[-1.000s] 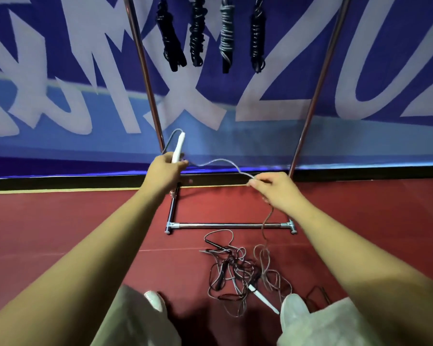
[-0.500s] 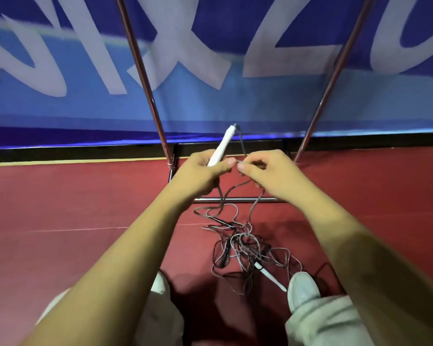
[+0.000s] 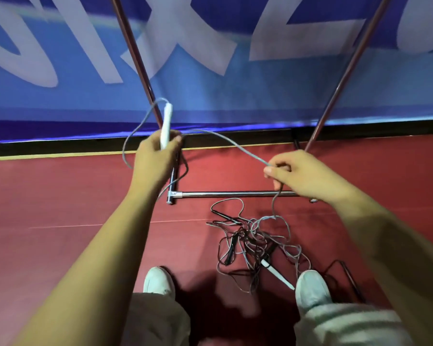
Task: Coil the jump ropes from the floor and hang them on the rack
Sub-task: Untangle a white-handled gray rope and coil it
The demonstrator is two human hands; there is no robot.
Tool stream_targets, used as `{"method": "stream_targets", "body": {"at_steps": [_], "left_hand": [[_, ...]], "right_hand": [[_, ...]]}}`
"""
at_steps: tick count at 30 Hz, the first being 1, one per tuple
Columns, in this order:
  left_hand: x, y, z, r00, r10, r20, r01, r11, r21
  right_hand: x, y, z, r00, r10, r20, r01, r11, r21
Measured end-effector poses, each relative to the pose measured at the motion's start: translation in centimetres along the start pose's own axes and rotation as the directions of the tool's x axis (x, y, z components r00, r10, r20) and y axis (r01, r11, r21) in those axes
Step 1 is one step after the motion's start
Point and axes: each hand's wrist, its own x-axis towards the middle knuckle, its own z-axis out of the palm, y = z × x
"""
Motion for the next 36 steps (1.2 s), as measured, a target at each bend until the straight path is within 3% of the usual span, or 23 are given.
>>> {"method": "stream_targets", "body": {"at_steps": [2, 5, 7, 9, 11, 13, 16, 20, 22, 24, 26, 28, 30, 33, 34, 36], "left_hand": [[-0.5, -0.8, 0.6, 0.999, 0.022, 0.03, -0.026, 0.99, 0.142], [-2.3, 0.1, 2.1, 0.977, -0.001, 0.212, 0.0, 1.0, 0.001], [-4.0, 1.5, 2.8, 0.905, 0.022, 0.424, 0.008, 0.997, -0.07], [-5.4, 2.4, 3.0, 0.798, 0.045, 0.601, -0.002, 0.997, -0.072], [-5.7, 2.6, 2.9, 0.765, 0.049, 0.642, -0.012, 0.998, -0.062], [-5.2, 2.5, 2.6, 0.827, 0.029, 0.562, 0.034, 0.994, -0.101], [-4.0, 2.5, 2.0, 0.923, 0.047, 0.383, 0.104, 0.926, -0.363], [-1.8, 2.1, 0.2, 0.976, -0.04, 0.216, 0.165, 0.782, -0.601], [-1.0, 1.5, -0.6, 0.987, -0.127, 0.103, 0.161, 0.858, -0.488], [-0.8, 0.5, -1.0, 0.987, -0.16, -0.024, 0.153, 0.969, -0.193], [-1.0, -0.1, -0.9, 0.988, -0.146, -0.049, 0.146, 0.989, 0.001], [-1.6, 0.2, -0.4, 0.99, -0.131, 0.047, 0.13, 0.991, 0.015], [-2.6, 1.0, 0.4, 0.962, -0.093, 0.258, 0.118, 0.99, -0.081], [-4.1, 2.0, 1.2, 0.807, -0.029, 0.59, 0.149, 0.977, -0.156], [-4.5, 2.0, 1.3, 0.761, -0.016, 0.648, 0.155, 0.975, -0.158], [-4.6, 2.1, 1.4, 0.758, -0.008, 0.652, 0.18, 0.964, -0.197]], "right_hand": [[0.1, -1.3, -0.2, 0.998, -0.027, -0.065, 0.027, 1.0, 0.002], [-0.3, -3.5, 0.6, 0.997, -0.075, 0.031, 0.077, 0.995, -0.066], [-0.6, -4.7, 1.1, 0.988, -0.133, 0.083, 0.14, 0.987, -0.083], [-0.5, -5.4, 1.2, 0.983, -0.18, 0.041, 0.181, 0.982, -0.048], [-0.4, -5.5, 0.9, 0.985, -0.172, -0.017, 0.172, 0.985, 0.021], [-0.5, -5.2, 0.8, 0.982, -0.186, 0.017, 0.185, 0.982, 0.044], [-0.5, -3.8, 1.2, 0.972, -0.147, 0.185, 0.153, 0.988, -0.018], [0.0, -0.3, 1.0, 0.96, -0.012, 0.28, 0.06, 0.985, -0.162], [0.1, 0.1, 0.5, 0.97, 0.016, 0.244, 0.014, 0.993, -0.118], [0.1, -0.5, 0.1, 0.988, 0.009, 0.151, -0.003, 0.999, -0.038], [0.2, -1.4, 0.0, 0.997, -0.015, 0.081, 0.013, 1.0, 0.022], [0.2, -2.5, 0.4, 0.994, -0.059, 0.088, 0.058, 0.998, 0.013], [-0.1, -4.1, 1.2, 0.984, -0.123, 0.129, 0.127, 0.992, -0.022], [-0.3, -6.0, 1.4, 0.976, -0.204, 0.079, 0.199, 0.978, 0.061], [-0.2, -6.3, 1.2, 0.975, -0.218, 0.053, 0.211, 0.972, 0.103], [-0.2, -6.3, 0.7, 0.972, -0.221, 0.075, 0.21, 0.968, 0.138]]}}
